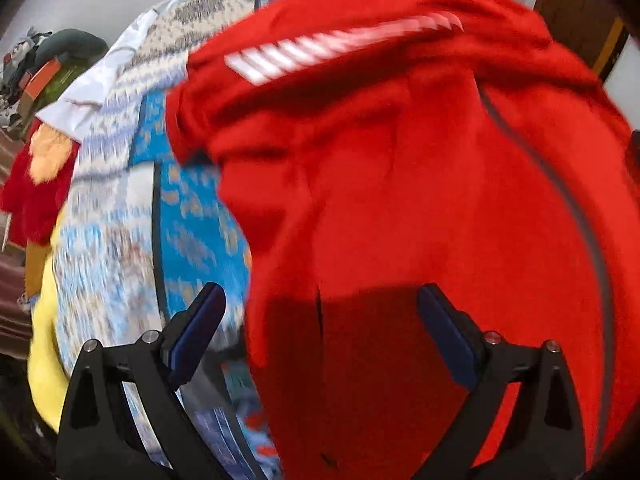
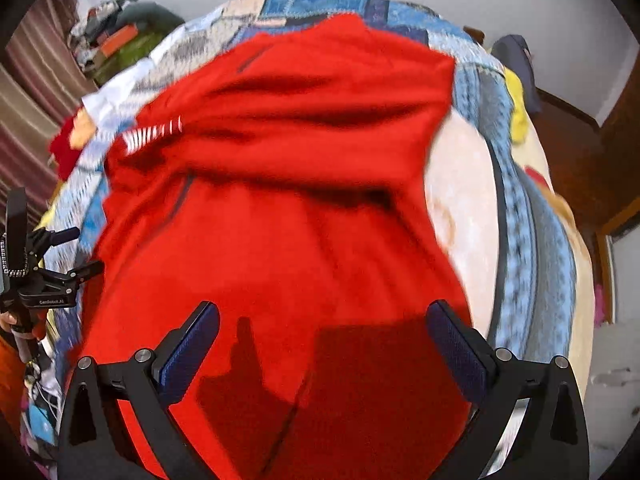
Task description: Fold large clothes
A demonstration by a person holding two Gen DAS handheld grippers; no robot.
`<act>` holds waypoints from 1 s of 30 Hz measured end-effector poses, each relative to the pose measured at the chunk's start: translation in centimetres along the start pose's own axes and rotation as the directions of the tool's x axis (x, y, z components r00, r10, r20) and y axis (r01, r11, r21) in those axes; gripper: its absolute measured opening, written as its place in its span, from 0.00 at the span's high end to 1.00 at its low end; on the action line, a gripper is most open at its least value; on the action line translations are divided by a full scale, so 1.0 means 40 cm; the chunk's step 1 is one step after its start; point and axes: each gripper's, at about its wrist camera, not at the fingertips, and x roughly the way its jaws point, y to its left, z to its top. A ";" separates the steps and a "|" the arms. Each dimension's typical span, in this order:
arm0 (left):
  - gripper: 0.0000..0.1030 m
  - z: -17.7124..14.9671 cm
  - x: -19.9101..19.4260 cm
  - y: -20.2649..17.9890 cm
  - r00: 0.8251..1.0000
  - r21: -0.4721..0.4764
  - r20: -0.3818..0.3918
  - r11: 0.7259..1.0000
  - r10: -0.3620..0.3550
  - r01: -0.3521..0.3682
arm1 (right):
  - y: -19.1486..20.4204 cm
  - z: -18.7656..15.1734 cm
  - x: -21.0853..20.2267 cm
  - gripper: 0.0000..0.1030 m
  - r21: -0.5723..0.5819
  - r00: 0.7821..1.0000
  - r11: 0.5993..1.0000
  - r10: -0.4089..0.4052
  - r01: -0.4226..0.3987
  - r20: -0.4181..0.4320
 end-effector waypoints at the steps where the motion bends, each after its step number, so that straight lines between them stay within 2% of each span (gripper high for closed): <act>1: 0.04 -0.025 -0.006 -0.002 1.000 -0.005 0.000 1.000 0.001 -0.001 | 0.001 -0.025 -0.013 0.00 0.000 1.000 1.000 -0.004 0.004 -0.001; 8: 0.04 -0.127 -0.062 0.053 0.996 -0.052 -0.008 0.995 0.084 -0.084 | 0.003 -0.157 -0.119 0.00 -0.010 0.994 0.995 -0.095 0.096 0.058; 12: 0.04 -0.163 -0.130 0.115 0.994 -0.117 0.031 0.988 0.102 -0.097 | 0.006 -0.229 -0.186 0.00 -0.017 0.984 0.990 -0.140 0.143 0.109; 15: 0.04 -0.191 -0.167 0.147 0.995 -0.162 0.051 0.983 0.091 -0.081 | 0.002 -0.287 -0.224 0.00 0.009 0.980 0.989 -0.150 0.150 0.135; 17: 0.04 -0.218 -0.174 0.154 0.997 -0.188 0.049 0.981 0.065 -0.055 | -0.008 -0.321 -0.234 0.00 0.045 0.982 0.991 -0.135 0.130 0.132; 21: 0.04 -0.277 -0.141 0.143 1.000 -0.235 -0.001 0.972 -0.017 0.016 | -0.048 -0.374 -0.219 0.04 0.183 0.996 0.983 -0.037 0.022 0.078; 23: 0.04 -0.308 -0.116 0.136 0.998 -0.263 -0.030 0.964 -0.059 0.049 | -0.063 -0.395 -0.205 0.16 0.242 0.999 0.970 0.021 -0.032 0.049; 25: 0.04 -0.337 -0.080 0.134 0.993 -0.304 -0.058 0.949 -0.101 0.079 | -0.068 -0.413 -0.203 0.20 0.283 0.998 0.957 0.050 -0.061 0.048; 27: 0.05 -0.358 -0.045 0.131 0.985 -0.341 -0.088 0.933 -0.150 0.112 | -0.051 -0.422 -0.212 0.26 0.268 0.997 0.961 0.049 -0.062 0.057; 28: 0.06 -0.368 -0.026 0.128 0.978 -0.359 -0.101 0.924 -0.182 0.135 | -0.041 -0.424 -0.215 0.32 0.261 0.996 0.962 0.062 -0.075 0.058; 30: 0.06 -0.383 -0.009 0.135 0.971 -0.407 -0.084 0.897 -0.222 0.170 | -0.031 -0.425 -0.217 0.40 0.268 0.992 0.956 0.104 -0.118 0.066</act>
